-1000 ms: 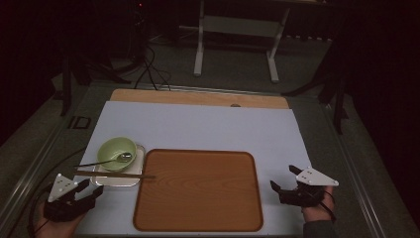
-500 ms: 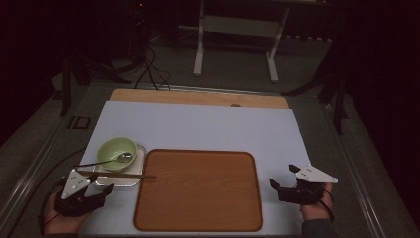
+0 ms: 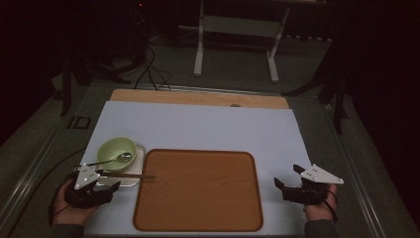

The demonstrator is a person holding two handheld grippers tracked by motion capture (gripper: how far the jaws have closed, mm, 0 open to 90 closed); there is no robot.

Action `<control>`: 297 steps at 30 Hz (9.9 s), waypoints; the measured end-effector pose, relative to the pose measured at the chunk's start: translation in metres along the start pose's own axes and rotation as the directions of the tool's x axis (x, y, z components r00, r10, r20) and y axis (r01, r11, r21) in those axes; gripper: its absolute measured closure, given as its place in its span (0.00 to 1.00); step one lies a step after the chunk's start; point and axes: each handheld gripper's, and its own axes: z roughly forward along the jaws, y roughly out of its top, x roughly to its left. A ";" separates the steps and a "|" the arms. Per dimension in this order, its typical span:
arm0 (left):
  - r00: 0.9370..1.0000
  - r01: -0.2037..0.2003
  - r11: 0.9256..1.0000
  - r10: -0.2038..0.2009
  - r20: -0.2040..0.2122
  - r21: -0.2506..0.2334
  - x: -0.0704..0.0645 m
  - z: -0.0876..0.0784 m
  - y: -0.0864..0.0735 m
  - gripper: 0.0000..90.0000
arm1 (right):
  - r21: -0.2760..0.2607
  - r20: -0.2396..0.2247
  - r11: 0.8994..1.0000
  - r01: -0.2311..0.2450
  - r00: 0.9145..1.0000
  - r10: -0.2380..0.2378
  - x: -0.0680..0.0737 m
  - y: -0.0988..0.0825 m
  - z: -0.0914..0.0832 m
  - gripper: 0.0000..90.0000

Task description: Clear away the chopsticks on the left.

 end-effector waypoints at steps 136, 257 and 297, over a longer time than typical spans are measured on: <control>0.942 0.133 0.991 -0.116 0.314 -0.034 -0.068 0.005 0.100 0.96 | -0.042 0.024 0.999 -0.008 1.000 0.009 -0.001 0.001 -0.011 0.16; 0.982 0.180 0.972 -0.187 0.035 0.149 -0.089 0.002 0.041 0.57 | -0.056 0.027 0.998 -0.006 1.000 0.008 -0.003 0.002 -0.013 0.16; 0.992 0.126 0.990 -0.125 -0.012 0.071 0.015 0.000 0.015 0.31 | -0.049 0.029 0.999 -0.005 1.000 0.007 -0.002 0.002 -0.011 0.16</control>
